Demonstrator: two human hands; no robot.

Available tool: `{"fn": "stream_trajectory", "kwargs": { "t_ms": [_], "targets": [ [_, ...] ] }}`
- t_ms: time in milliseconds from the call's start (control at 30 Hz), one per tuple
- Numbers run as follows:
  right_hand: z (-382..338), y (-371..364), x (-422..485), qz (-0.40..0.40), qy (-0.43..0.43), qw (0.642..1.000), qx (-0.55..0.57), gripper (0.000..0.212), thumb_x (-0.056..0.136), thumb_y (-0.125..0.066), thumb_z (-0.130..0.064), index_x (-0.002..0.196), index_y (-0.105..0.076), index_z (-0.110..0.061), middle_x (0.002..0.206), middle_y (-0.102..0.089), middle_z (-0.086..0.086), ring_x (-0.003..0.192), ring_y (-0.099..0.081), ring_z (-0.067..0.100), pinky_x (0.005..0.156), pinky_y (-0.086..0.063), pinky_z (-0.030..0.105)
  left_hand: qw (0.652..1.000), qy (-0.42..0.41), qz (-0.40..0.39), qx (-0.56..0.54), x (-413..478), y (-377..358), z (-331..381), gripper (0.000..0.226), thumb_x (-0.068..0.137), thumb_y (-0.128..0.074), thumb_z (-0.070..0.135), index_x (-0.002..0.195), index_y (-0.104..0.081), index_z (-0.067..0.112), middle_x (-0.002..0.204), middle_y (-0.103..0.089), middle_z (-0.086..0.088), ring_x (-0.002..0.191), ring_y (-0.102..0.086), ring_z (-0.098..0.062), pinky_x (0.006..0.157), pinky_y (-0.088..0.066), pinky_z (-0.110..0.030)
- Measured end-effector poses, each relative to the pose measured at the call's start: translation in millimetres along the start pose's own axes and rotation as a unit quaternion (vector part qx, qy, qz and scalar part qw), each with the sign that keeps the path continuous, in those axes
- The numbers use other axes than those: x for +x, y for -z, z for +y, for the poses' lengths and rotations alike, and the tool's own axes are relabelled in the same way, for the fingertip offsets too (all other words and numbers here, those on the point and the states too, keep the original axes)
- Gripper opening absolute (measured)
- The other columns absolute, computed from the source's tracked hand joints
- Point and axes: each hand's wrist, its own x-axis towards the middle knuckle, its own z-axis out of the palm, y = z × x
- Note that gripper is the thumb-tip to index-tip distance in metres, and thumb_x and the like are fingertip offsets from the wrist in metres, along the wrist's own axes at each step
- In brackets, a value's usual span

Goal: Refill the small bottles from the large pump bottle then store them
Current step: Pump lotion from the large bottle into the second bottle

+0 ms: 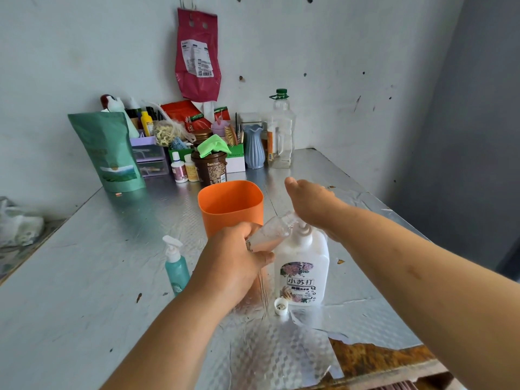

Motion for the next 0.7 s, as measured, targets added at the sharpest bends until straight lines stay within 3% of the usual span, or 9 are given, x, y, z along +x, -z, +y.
{"fn": "stream_trajectory", "kwargs": {
  "t_ms": [67, 133, 200, 333, 433, 500, 600, 700],
  "targets": [
    [1.0, -2.1, 3.0, -0.006, 0.005, 1.000, -0.007, 0.016, 0.092, -0.024, 0.003, 0.096, -0.022, -0.013, 0.068, -0.024, 0.000, 0.088, -0.035, 0.024, 0.079, -0.028, 0.040, 1.000, 0.001, -0.002, -0.003, -0.3, -0.8, -0.2, 0.030, 0.082, -0.076, 0.030, 0.111, -0.067, 0.030, 0.095, -0.070, 0.013, 0.086, -0.064, -0.008, 0.065, -0.044, -0.024],
    [1.5, -2.8, 4.7, -0.009, 0.011, 1.000, -0.017, 0.019, 0.091, -0.024, 0.003, 0.099, -0.026, -0.014, 0.068, -0.023, 0.000, 0.088, -0.035, 0.024, 0.090, -0.036, 0.046, 1.000, -0.003, -0.004, -0.003, -0.1, -1.0, -0.4, 0.027, 0.082, -0.076, 0.030, 0.108, -0.067, 0.030, 0.093, -0.070, 0.013, 0.085, -0.064, -0.008, 0.065, -0.043, -0.024],
    [2.6, -3.8, 6.0, -0.011, 0.015, 0.999, -0.026, 0.021, 0.091, -0.024, 0.004, 0.099, -0.026, -0.015, 0.068, -0.023, 0.000, 0.088, -0.035, 0.023, 0.099, -0.035, 0.050, 1.000, -0.005, -0.007, -0.003, 1.1, -1.5, -1.6, 0.023, 0.082, -0.076, 0.029, 0.103, -0.067, 0.031, 0.090, -0.069, 0.014, 0.083, -0.064, -0.007, 0.065, -0.044, -0.025],
    [4.7, -8.6, 5.8, -0.010, 0.033, 0.998, -0.046, 0.021, 0.091, -0.024, 0.005, 0.098, -0.023, -0.015, 0.068, -0.021, -0.002, 0.089, -0.032, 0.022, 0.098, -0.033, 0.048, 1.000, 0.003, -0.008, -0.017, 2.6, -3.8, -6.6, 0.022, 0.081, -0.077, 0.029, 0.100, -0.068, 0.033, 0.087, -0.070, 0.015, 0.081, -0.064, -0.004, 0.064, -0.042, -0.024],
    [5.4, -14.9, 5.5, -0.017, 0.035, 0.997, -0.063, 0.035, 0.091, -0.024, 0.004, 0.118, -0.036, -0.014, 0.084, -0.033, 0.004, 0.103, -0.045, 0.031, 0.108, -0.028, 0.051, 1.000, 0.013, -0.016, -0.019, 2.8, -6.8, -8.9, 0.022, 0.081, -0.077, 0.028, 0.101, -0.068, 0.032, 0.088, -0.070, 0.014, 0.082, -0.064, -0.005, 0.065, -0.044, -0.025],
    [4.3, -14.9, 6.0, -0.024, 0.032, 0.997, -0.072, 0.039, 0.091, -0.024, 0.004, 0.126, -0.035, -0.009, 0.090, -0.033, 0.007, 0.110, -0.047, 0.033, 0.107, -0.029, 0.052, 1.000, 0.014, -0.014, -0.018, 2.6, -6.8, -8.3, 0.022, 0.081, -0.077, 0.029, 0.100, -0.067, 0.033, 0.088, -0.070, 0.015, 0.082, -0.064, -0.006, 0.066, -0.044, -0.025],
    [4.1, -9.6, 5.1, -0.010, 0.034, 0.997, -0.064, 0.024, 0.091, -0.024, 0.005, 0.105, -0.032, -0.012, 0.069, -0.025, 0.001, 0.091, -0.036, 0.026, 0.104, -0.031, 0.053, 1.000, 0.009, -0.009, -0.023, 0.9, -4.2, -4.8, 0.021, 0.081, -0.077, 0.027, 0.099, -0.067, 0.033, 0.087, -0.070, 0.015, 0.082, -0.064, -0.006, 0.063, -0.040, -0.024],
    [1.6, -0.8, 2.8, 0.016, 0.031, 0.999, -0.032, 0.016, 0.091, -0.024, 0.004, 0.096, -0.023, -0.011, 0.067, -0.021, 0.000, 0.089, -0.032, 0.023, 0.090, -0.034, 0.045, 1.000, 0.001, -0.011, -0.016, -0.4, 0.4, 0.4, 0.021, 0.082, -0.076, 0.027, 0.100, -0.067, 0.031, 0.090, -0.069, 0.014, 0.084, -0.063, -0.008, 0.062, -0.039, -0.023]
  ]
}}
